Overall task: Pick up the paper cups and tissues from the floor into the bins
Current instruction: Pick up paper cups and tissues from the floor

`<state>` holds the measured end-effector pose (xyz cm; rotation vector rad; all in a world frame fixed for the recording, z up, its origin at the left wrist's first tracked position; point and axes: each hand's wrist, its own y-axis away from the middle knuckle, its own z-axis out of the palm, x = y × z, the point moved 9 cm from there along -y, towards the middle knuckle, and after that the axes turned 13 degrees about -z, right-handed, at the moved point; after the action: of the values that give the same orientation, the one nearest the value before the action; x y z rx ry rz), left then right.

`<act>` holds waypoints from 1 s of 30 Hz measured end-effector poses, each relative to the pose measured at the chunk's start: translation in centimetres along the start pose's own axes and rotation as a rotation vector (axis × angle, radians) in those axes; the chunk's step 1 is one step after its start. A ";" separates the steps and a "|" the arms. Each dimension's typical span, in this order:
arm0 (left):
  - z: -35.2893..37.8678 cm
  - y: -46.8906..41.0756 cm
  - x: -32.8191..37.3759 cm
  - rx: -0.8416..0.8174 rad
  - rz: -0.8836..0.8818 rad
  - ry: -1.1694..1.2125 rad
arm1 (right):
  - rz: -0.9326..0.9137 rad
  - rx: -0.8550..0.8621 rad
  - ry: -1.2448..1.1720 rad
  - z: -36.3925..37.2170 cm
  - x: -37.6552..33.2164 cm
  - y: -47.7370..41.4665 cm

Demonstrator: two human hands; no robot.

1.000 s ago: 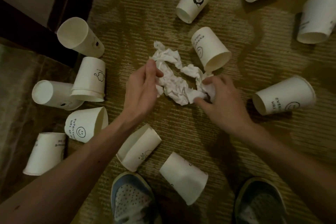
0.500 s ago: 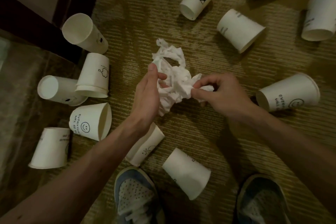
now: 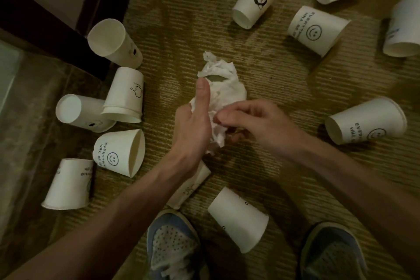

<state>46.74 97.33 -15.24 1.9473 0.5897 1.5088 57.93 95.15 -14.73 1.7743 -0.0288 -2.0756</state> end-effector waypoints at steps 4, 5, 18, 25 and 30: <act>-2.4 -0.5 -0.4 0.108 -0.029 0.037 | 0.033 0.016 0.071 -1.2 -0.3 -1.3; -3.0 -0.7 -0.5 0.126 -0.039 0.040 | 0.024 0.095 0.139 -2.4 -0.5 -1.9; -7.0 -3.0 -0.6 0.301 -0.028 -0.135 | 0.057 0.089 0.613 -4.2 0.7 -7.9; -5.8 -3.2 0.1 0.261 0.023 -0.174 | 0.195 0.130 -0.173 -1.0 3.2 -4.2; -3.4 -2.0 1.1 0.146 0.106 -0.175 | 0.292 0.122 -0.595 1.3 2.9 -1.9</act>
<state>43.78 100.14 -15.29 2.2267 0.5408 1.3723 55.81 95.61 -17.77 1.0677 -0.5563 -2.3265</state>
